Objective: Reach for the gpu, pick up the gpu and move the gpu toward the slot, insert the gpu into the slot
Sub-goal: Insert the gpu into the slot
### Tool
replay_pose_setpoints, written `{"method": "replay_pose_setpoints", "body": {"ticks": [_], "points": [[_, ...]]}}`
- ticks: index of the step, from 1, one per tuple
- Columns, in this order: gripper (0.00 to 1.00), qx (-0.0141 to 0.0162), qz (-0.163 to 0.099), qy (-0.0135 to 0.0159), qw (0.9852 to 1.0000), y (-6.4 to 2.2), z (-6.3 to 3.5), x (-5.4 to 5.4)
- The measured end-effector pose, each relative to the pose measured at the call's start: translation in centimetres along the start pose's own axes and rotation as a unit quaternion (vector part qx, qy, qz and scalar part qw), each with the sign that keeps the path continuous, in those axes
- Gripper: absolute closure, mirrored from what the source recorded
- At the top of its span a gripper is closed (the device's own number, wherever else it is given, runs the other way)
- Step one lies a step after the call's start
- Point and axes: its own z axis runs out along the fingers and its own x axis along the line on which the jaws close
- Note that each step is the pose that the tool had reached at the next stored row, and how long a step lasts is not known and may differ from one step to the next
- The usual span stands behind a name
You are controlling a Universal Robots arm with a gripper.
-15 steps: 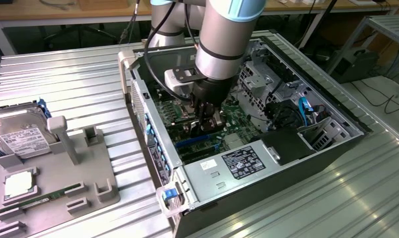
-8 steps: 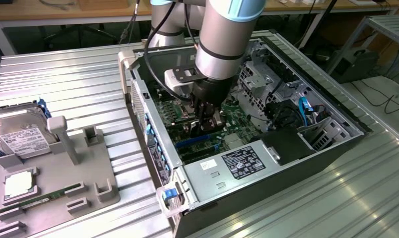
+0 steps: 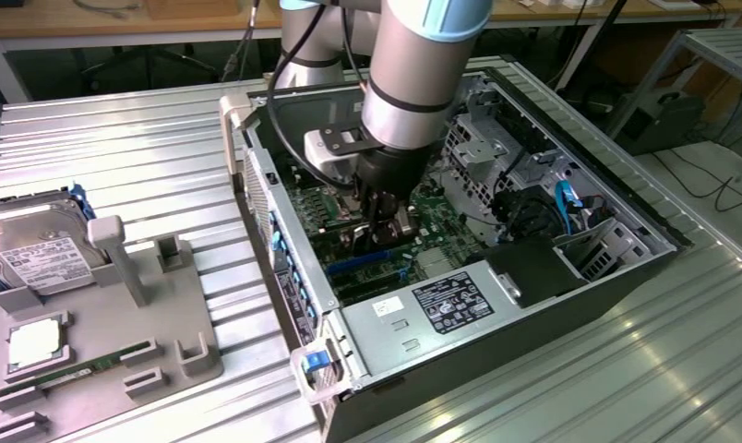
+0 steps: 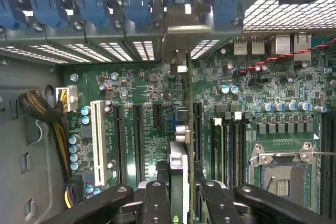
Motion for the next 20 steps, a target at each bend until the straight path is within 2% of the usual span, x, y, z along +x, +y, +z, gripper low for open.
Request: {"method": "replay_pose_setpoints", "body": {"ticks": [3,5,20], "points": [[0.73,-0.0027,0.000,0.0001,1.0000,0.00,0.01,0.21],[0.73,-0.0031,0.000,0.0001,1.0000,0.00,0.03,0.25],[0.73,-0.0031,0.000,0.0001,1.0000,-0.05,0.09,0.08]]}}
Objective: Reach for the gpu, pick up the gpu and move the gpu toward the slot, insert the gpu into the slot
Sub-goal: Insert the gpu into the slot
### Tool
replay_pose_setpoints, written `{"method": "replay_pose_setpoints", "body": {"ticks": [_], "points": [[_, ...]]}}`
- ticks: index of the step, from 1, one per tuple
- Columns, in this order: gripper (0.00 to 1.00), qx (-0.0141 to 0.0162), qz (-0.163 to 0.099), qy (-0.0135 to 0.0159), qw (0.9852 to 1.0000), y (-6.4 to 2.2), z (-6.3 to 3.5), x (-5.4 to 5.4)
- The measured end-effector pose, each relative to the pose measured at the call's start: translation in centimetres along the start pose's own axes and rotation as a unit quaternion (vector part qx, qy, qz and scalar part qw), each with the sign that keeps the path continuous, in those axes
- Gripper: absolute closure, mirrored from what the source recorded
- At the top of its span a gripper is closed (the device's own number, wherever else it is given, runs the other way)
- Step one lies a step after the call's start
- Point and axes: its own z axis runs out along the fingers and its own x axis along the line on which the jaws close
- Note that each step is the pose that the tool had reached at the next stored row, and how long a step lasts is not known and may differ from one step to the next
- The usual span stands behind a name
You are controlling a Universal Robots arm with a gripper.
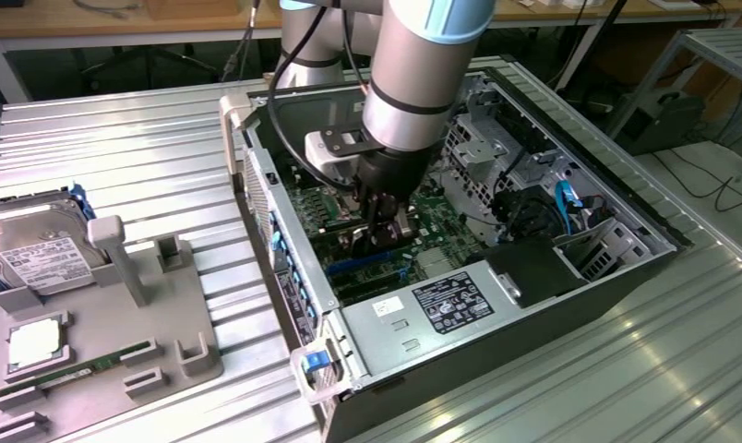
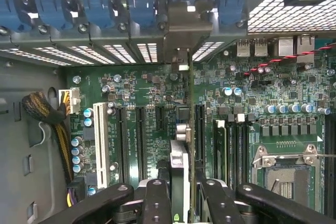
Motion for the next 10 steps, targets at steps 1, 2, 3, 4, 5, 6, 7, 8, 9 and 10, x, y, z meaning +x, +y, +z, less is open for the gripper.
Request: {"method": "replay_pose_setpoints", "body": {"ticks": [1,2,3,4,5,6,7,8,9,10], "points": [[0.73,0.0000,0.000,0.0000,1.0000,0.00,0.01,-0.03],[0.73,0.0000,0.000,0.0000,1.0000,0.00,0.03,-0.06],[0.73,0.0000,0.000,0.0000,1.0000,0.00,0.04,-0.06],[0.73,-0.0001,0.000,0.0001,1.0000,0.02,0.04,-0.06],[0.73,-0.0001,0.000,0.0002,1.0000,0.05,0.06,-0.06],[0.73,0.0000,0.000,0.0001,1.0000,0.09,0.09,-0.07],[0.73,-0.0001,0.000,0.0001,1.0000,0.13,0.12,-0.06],[0.73,-0.0002,0.000,0.0001,1.0000,0.15,0.13,-0.06],[0.73,-0.0002,0.000,0.0002,1.0000,0.15,0.13,-0.06],[0.73,-0.0001,0.000,0.0001,1.0000,0.15,0.15,-0.06]]}}
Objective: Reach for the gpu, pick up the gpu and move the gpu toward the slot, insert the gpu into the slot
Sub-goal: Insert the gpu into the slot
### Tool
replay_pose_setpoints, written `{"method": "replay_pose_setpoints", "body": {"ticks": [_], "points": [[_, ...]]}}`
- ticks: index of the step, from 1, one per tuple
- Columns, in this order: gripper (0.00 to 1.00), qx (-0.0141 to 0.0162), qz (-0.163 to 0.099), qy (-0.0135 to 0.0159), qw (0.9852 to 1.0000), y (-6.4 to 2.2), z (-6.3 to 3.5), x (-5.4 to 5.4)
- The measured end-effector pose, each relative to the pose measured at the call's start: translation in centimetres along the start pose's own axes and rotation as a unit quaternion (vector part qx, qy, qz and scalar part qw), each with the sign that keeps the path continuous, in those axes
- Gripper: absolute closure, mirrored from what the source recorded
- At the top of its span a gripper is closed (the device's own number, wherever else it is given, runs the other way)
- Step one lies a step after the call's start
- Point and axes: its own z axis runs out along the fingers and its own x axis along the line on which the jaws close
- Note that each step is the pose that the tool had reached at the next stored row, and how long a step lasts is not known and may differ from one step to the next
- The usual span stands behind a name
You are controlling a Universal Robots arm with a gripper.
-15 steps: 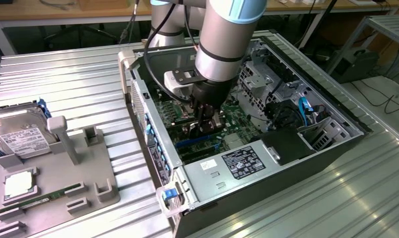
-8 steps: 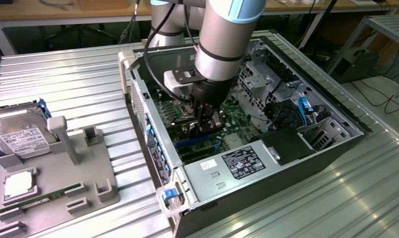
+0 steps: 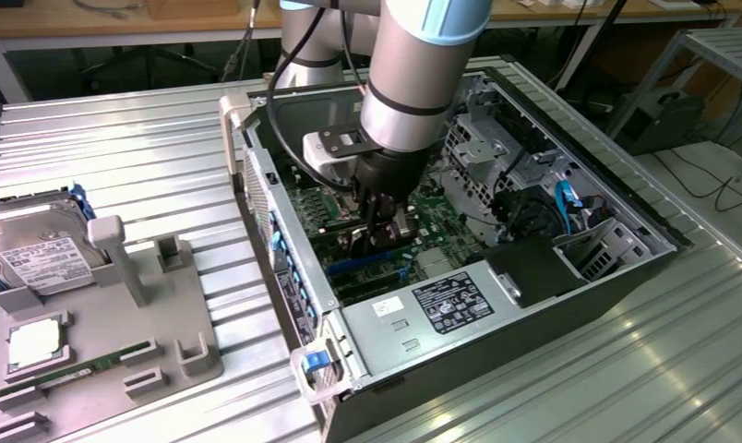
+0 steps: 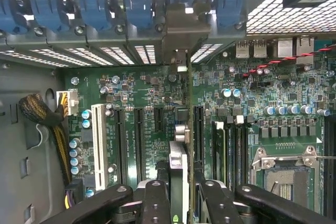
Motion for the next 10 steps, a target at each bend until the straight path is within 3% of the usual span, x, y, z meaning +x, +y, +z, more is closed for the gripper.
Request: {"method": "replay_pose_setpoints", "body": {"ticks": [10], "points": [[0.73,-0.0015,0.000,0.0000,1.0000,-0.01,0.47,0.01]]}}
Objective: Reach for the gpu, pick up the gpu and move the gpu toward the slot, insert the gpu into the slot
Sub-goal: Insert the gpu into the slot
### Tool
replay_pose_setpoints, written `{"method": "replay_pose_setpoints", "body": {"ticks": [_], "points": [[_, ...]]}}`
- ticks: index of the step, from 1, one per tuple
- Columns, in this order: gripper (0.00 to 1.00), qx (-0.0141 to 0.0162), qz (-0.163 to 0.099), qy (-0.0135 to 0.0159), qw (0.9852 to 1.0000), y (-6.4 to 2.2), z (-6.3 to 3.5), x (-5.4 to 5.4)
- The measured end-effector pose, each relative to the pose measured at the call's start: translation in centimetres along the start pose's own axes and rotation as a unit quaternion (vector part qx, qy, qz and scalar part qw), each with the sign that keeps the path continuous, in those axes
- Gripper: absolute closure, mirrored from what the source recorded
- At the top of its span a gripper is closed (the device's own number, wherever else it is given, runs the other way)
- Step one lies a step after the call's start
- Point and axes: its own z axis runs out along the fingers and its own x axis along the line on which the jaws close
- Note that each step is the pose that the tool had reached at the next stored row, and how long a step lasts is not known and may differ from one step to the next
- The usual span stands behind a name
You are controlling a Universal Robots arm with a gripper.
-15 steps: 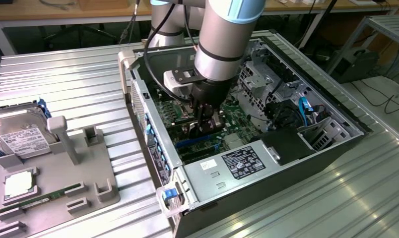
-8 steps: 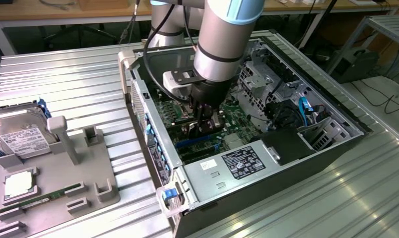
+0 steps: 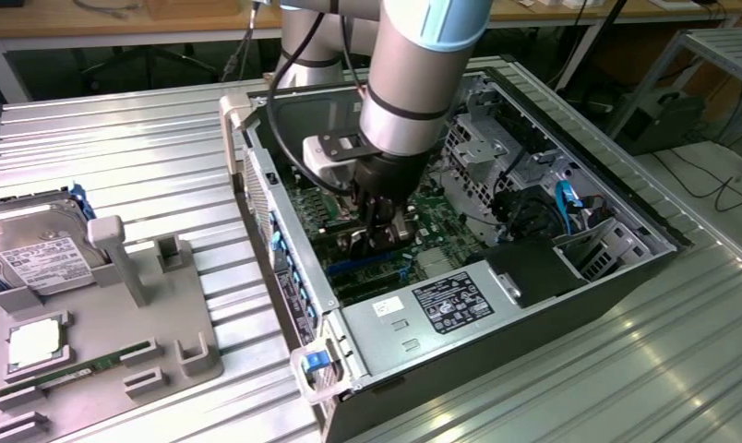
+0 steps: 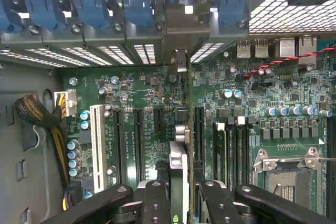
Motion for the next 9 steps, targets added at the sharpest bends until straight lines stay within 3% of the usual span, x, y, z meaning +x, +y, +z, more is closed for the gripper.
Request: {"method": "replay_pose_setpoints", "body": {"ticks": [9], "points": [[0.73,-0.0026,0.000,0.0003,1.0000,-0.02,0.56,0.02]]}}
